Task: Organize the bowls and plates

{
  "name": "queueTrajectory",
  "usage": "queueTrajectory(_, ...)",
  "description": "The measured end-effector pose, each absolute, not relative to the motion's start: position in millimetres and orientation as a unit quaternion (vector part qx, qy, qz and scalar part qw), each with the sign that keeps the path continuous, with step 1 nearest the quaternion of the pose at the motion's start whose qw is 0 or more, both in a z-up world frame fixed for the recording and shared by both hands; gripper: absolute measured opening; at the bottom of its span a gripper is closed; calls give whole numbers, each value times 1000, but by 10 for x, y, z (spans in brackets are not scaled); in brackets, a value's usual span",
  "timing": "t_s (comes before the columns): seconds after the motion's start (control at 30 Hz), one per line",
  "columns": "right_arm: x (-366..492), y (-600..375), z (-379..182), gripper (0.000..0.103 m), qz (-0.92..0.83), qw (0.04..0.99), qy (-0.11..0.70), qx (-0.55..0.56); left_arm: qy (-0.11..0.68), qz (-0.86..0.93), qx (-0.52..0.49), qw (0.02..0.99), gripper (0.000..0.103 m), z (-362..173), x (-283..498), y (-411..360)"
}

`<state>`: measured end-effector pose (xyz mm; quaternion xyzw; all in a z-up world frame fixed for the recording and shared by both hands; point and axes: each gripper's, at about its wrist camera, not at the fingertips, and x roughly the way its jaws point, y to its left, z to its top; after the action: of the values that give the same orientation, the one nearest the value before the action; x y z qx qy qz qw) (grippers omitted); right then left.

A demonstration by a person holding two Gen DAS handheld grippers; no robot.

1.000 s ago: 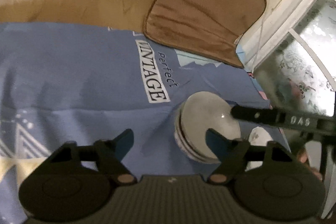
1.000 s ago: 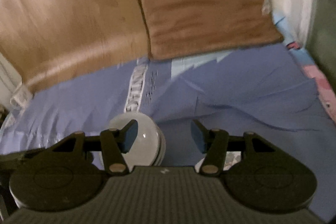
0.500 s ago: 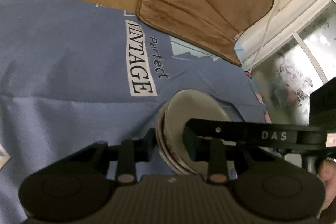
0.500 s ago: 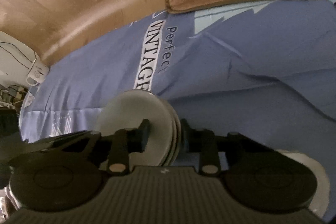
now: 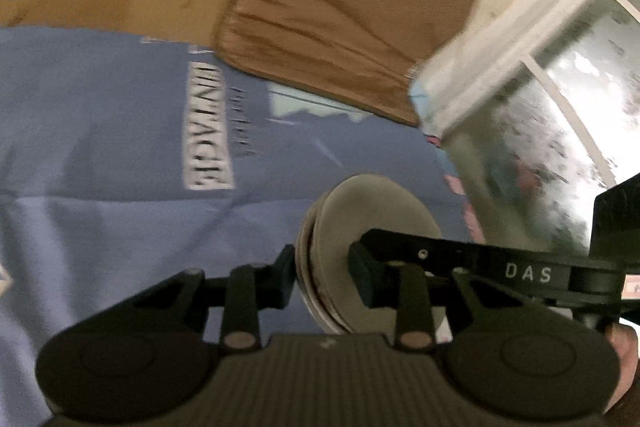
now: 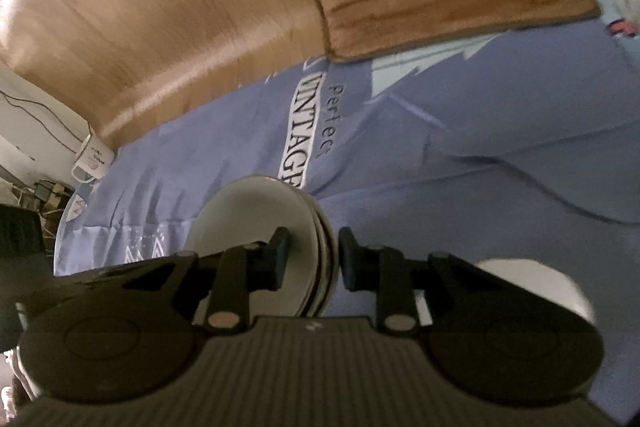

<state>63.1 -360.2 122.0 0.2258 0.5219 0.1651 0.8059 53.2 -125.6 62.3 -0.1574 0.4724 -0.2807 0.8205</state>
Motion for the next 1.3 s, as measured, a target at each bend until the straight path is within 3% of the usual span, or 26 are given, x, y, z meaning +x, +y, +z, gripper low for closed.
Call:
queueTrajectory(0.27,204,-4182,1333,29,106,819,517,224,492,-343,-125,791,29,612,367,-1936)
queueTrajectory(0.5,43,-4415,1066,29,74,811,524,249,507,-339,-83,788,29,400,304,-2234)
queueTrajectory(0.67,-47,-4376,1048,37,51,836,501,218,489,-343,-81,798,48,476,241,-2136)
queueTrajectory(0.9,-308,-4426,1334,39,20,875,439,204,427,-327,-64,840,54,773,56,-1850)
queueTrajectory(1.13,-767,-4222,1449,44,23,898,400,180,362,-285,25,887,57,747,-322,-1678)
queueTrajectory(1.2,-915,-4156,1411,48,23,897,401,184,355,-275,41,893,63,706,-395,-1633)
queueTrajectory(1.27,-1052,-4063,1341,51,20,894,407,186,346,-263,61,899,79,661,-481,-1594)
queueTrajectory(1.3,-1104,-4017,1299,52,18,893,410,185,339,-259,68,902,82,650,-523,-1574)
